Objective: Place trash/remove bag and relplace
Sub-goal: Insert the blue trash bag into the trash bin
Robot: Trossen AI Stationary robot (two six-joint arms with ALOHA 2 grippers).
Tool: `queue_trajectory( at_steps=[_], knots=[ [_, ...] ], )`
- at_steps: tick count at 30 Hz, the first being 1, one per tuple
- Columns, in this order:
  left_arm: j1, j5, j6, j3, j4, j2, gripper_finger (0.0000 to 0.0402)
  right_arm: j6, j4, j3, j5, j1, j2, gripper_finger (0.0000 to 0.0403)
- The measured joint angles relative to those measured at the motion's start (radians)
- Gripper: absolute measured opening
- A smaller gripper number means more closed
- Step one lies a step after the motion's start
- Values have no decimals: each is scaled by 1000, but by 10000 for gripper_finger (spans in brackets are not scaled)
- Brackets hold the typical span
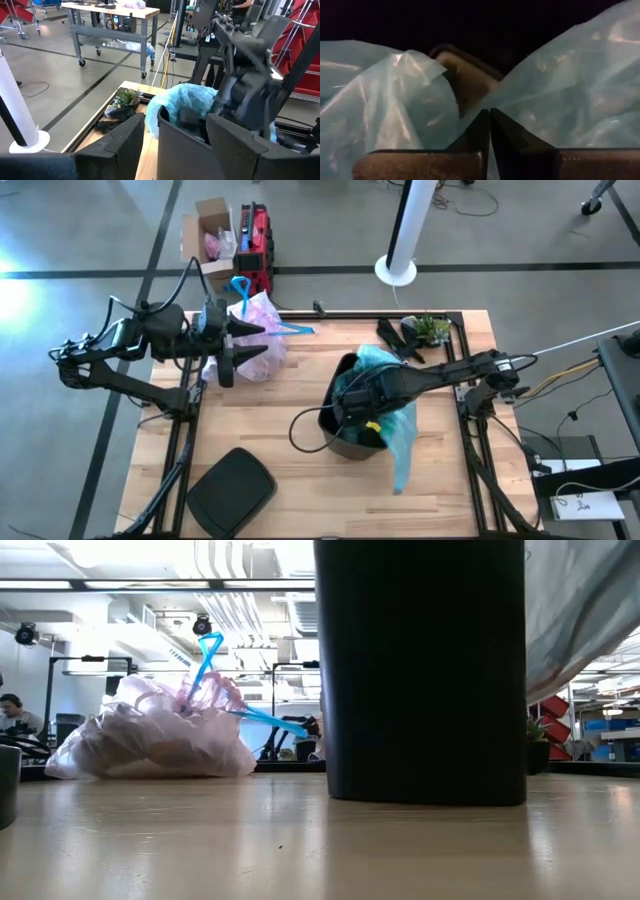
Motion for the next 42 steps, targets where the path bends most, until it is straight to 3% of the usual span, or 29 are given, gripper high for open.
queue_trajectory(
  at_steps=[9,14,18,22,27,29,34,42],
  knots=[
    [0,0,0,0,-1,-1,208,-138,-99,214,30,8,-3,0],
    [0,0,-3,0,-1,-5,206,-133,-191,337,69,8,-3,0],
    [0,0,-2,0,-1,-5,201,-108,-167,412,97,7,-6,0],
    [0,0,8,0,-1,-5,197,-66,-151,415,121,6,-6,0],
    [0,0,16,0,-1,-6,199,112,-215,364,324,-13,-2,0],
    [0,0,22,0,7,-7,201,168,-216,304,345,-31,3,0],
    [0,29,30,2,27,-2,207,204,-158,147,232,-45,49,0],
    [-1,34,34,2,27,-3,201,173,-8,46,13,-18,69,0]
  ],
)
